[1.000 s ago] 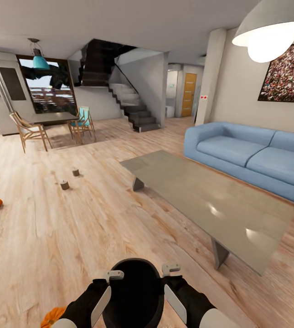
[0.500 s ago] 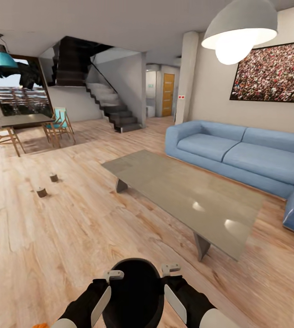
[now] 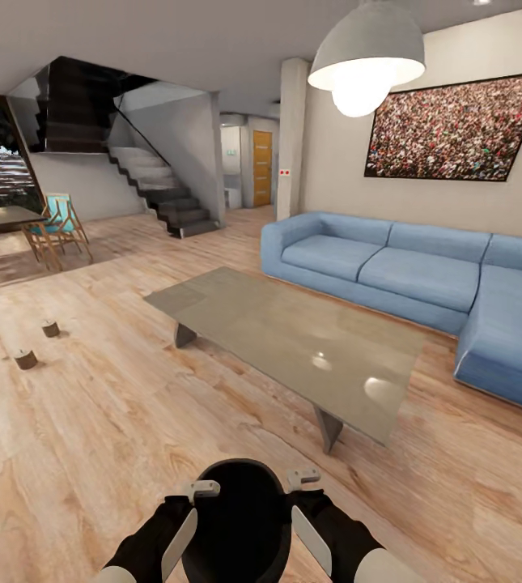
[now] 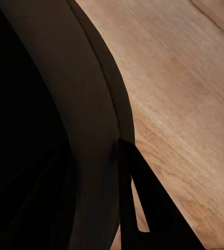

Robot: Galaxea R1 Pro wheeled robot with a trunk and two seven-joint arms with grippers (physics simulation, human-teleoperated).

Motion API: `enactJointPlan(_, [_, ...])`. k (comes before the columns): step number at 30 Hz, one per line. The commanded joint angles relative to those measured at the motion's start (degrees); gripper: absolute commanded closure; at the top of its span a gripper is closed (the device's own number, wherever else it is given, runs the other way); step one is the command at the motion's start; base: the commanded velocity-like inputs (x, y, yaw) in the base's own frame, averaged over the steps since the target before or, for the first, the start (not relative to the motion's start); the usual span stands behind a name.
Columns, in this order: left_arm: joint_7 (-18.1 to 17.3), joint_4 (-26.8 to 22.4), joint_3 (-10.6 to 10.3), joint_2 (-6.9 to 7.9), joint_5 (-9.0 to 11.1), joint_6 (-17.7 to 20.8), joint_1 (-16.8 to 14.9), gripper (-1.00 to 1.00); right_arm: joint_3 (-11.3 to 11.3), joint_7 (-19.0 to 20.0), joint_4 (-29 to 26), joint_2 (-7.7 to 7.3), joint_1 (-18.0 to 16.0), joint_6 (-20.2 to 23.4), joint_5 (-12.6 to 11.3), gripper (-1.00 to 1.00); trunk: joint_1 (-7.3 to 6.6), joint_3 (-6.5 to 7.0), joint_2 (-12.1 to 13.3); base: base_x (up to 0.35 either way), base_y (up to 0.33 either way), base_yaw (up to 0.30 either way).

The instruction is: Place each of the two pumpkins and all three candles from the living room inside a cabinet in the living room (use any cabinet), then make sure every cabinet is closed, and position the cauldron so it is next to a table in the living room.

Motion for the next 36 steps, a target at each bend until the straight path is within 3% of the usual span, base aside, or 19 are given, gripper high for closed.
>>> enactJointPlan(1, [0.6,-0.1,-0.7,0.33,0.7,0.2,-0.1,1.0,1.2,-0.6,0.0,0.0,-0.1,0.1,-1.3,1.0,-0.01,-0.05,0.0,0.0,0.0,-0.276])
enactJointPlan(36, [0.6,-0.2,-0.7,0.35,0.7,0.2,-0.1,1.0,1.2,-0.6,0.0,0.0,-0.1,0.1,-1.3,1.0,-0.01,-0.05,0.0,0.0,0.0,-0.276])
